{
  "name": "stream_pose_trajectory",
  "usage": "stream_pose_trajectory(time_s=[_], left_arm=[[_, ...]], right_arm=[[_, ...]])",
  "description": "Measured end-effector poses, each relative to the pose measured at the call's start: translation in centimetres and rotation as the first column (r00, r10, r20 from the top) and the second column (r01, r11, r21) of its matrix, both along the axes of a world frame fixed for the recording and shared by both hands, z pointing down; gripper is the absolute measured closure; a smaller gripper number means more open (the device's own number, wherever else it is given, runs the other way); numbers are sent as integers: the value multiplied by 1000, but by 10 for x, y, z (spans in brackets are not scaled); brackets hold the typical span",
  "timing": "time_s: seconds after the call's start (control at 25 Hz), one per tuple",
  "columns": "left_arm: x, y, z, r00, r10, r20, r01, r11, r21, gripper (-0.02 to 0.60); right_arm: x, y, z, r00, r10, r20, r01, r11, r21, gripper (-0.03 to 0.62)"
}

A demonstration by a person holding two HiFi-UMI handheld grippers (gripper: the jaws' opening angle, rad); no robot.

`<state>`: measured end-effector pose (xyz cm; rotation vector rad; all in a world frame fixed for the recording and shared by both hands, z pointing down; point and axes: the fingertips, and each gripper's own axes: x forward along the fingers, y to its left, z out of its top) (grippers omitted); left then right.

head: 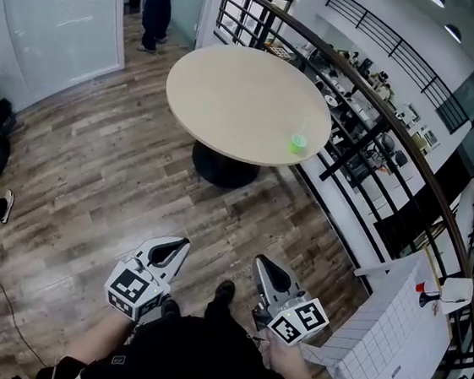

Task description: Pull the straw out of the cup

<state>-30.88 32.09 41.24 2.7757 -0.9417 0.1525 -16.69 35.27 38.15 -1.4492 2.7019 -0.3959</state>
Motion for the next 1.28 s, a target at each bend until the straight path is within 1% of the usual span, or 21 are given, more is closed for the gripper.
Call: stream_pose_trajectory(time_s=[0.12,0.24,0.36,0.6,0.72,0.92,1.0,1.12,1.28], left_arm=[[19,-13,2,1000,9,9,-9,1000,-3,575],[34,-34,0,1000,-4,30,4,1000,15,574],[51,-54,-2,999,-12,41,11,1000,15,574],[106,-98,-7,998,-7,60,5,999,38,574],[129,-120,-15,998,-27,58,23,998,60,574],[150,-160,-25,994,-84,62,79,994,82,574],[165,-168,-25,995,-70,73,65,995,75,574],[189,-176,-14,996,-22,90,19,999,41,574],[217,-192,-5,997,27,78,-27,1000,-3,574]], right_arm=[[21,-15,4,1000,9,2,-9,1000,-8,569],[41,-39,7,1000,6,7,-6,1000,-5,569],[58,-61,5,1000,-4,21,4,1000,6,569],[115,-100,3,999,-1,37,0,1000,23,569],[148,-114,3,999,10,43,-11,1000,25,569],[198,-129,12,997,44,63,-45,999,17,569],[213,-135,18,996,59,73,-59,998,-4,569],[226,-142,24,993,73,93,-71,997,-21,569],[240,-158,32,991,88,98,-84,995,-47,569]])
